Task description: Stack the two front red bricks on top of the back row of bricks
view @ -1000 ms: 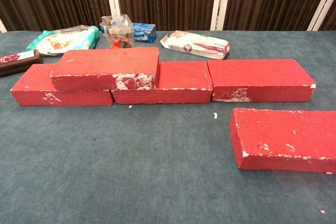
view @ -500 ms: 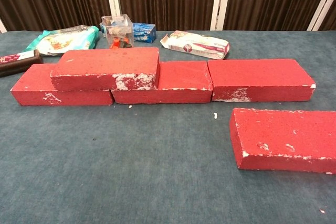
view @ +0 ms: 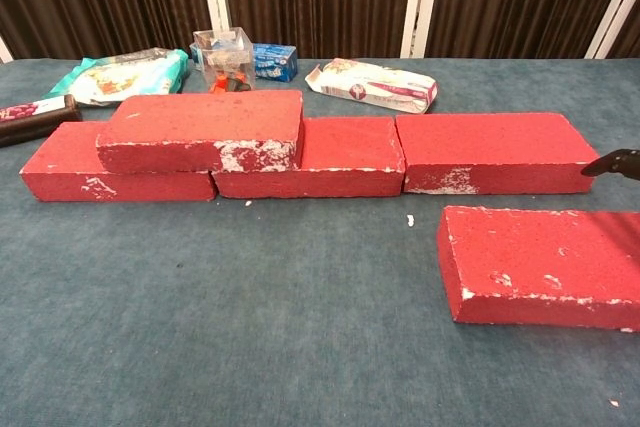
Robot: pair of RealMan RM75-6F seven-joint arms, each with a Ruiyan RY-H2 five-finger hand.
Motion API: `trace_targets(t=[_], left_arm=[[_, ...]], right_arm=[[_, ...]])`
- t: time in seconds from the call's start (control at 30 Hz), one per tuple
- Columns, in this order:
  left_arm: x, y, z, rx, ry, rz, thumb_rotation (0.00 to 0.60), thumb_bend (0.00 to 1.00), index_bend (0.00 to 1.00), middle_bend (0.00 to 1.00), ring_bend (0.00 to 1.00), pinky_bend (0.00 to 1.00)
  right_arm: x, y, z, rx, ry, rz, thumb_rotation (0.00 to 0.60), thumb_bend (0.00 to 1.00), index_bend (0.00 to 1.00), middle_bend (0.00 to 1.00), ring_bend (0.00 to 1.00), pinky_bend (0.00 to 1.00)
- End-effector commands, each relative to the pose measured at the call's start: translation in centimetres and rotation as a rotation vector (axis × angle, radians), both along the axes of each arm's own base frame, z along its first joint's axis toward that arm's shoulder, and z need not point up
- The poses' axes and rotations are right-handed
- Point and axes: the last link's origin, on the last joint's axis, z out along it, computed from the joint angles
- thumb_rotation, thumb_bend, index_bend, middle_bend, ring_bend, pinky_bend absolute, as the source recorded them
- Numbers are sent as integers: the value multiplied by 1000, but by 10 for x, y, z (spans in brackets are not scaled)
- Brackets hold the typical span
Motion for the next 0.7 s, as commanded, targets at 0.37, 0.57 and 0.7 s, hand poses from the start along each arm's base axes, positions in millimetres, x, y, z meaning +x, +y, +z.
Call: trace_targets(t=[0.37,0.57,0.7], left_arm=[[-3,1,2,11,-3,31,600,199,0,0,0,0],[-2,1,3,10,-6,32,600,199,0,0,0,0],[-2,0,4,14,-9,38,600,200,0,0,0,0]], right_arm=[[9,-5,-16,49,-11,4,600,0,54,0,0,0],[11,-5,-20,57,-12,4,600,0,54,0,0,0],[10,-7,-24,59,-3,0,600,0,54,0,0,0]])
